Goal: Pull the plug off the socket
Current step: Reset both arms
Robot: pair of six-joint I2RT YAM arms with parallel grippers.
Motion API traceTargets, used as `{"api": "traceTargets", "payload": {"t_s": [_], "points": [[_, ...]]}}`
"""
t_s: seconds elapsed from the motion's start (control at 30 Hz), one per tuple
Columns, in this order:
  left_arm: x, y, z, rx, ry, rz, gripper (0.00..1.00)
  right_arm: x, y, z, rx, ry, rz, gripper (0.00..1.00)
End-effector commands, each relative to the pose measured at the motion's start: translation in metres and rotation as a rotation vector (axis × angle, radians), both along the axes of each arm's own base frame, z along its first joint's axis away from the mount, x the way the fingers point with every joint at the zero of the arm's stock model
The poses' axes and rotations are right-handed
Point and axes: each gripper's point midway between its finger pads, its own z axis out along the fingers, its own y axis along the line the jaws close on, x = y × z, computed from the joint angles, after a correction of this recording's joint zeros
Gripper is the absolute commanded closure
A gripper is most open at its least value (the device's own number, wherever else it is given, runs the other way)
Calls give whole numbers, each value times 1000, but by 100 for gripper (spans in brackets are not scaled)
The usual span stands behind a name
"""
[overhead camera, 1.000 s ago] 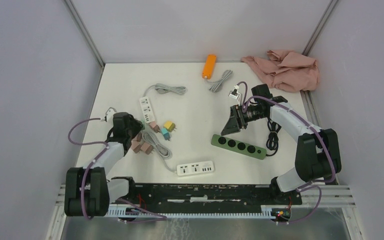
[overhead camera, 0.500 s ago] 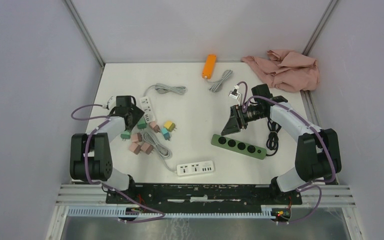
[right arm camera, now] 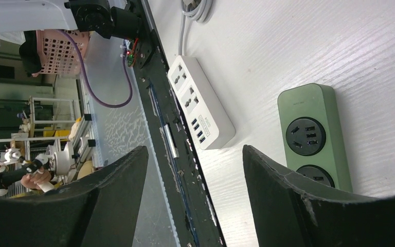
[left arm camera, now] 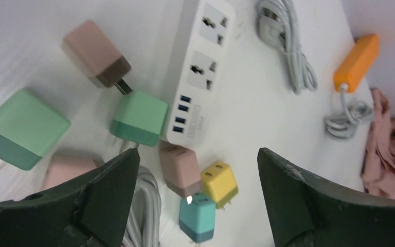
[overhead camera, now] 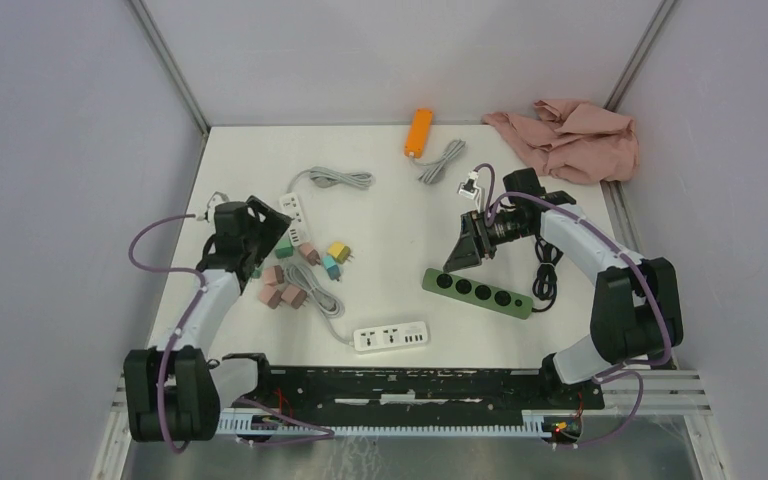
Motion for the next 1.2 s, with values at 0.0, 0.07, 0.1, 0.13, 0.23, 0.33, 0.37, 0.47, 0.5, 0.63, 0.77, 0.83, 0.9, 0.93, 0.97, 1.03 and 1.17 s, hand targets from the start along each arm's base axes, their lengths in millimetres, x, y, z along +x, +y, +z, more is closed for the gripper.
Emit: {"api": "traceTargets", "payload": {"t_s": [0.0,0.07,0.1,0.13,0.23,0.33,0.37,0.47,0.5,0.63,0.77,0.83,0.9,0.93,0.97,1.03,1.17], "points": [[-14,-41,43,-73,-221,-237,10,6,0,28,33,-134,26,26],[-25,-62,64,-98,-324,-362,9,3,0,32,40,-163,50,25],[-33,-73,76,-114,-380,-423,6,2,-1,34,41,-173,56,24],[-40,-85,87,-128,-431,-486,3,0,-2,36,42,-198,69,24],[-68,-121,121,-156,-567,-660,1,-3,-6,44,42,-258,86,23],[-97,-155,151,-162,-673,-804,1,-8,-13,55,43,-337,99,22],[-108,-166,162,-170,-704,-851,1,-9,-17,61,39,-373,98,21],[-136,-193,187,-198,-765,-971,1,-9,-29,80,10,-490,64,20],[-142,-197,195,-199,-773,-992,1,-9,-33,88,-3,-532,50,18],[-148,-190,223,-129,-776,-992,1,-11,-47,126,-91,-690,-6,5],[-140,-178,240,-25,-782,-945,1,-2,-62,174,-170,-741,-215,0],[-137,-176,243,-15,-783,-929,1,-1,-62,191,-139,-681,-332,0],[-136,-176,247,-23,-788,-923,1,-12,-57,206,-93,-670,-325,0],[-136,-177,248,-28,-785,-925,1,-17,-56,213,-79,-676,-316,0],[-136,-177,247,-28,-775,-926,1,-21,-56,219,-76,-690,-305,0],[-135,-177,247,-17,-754,-931,1,-28,-58,229,-86,-731,-285,1],[-135,-173,252,32,-737,-938,1,-32,-69,242,-139,-771,-327,1]]}}
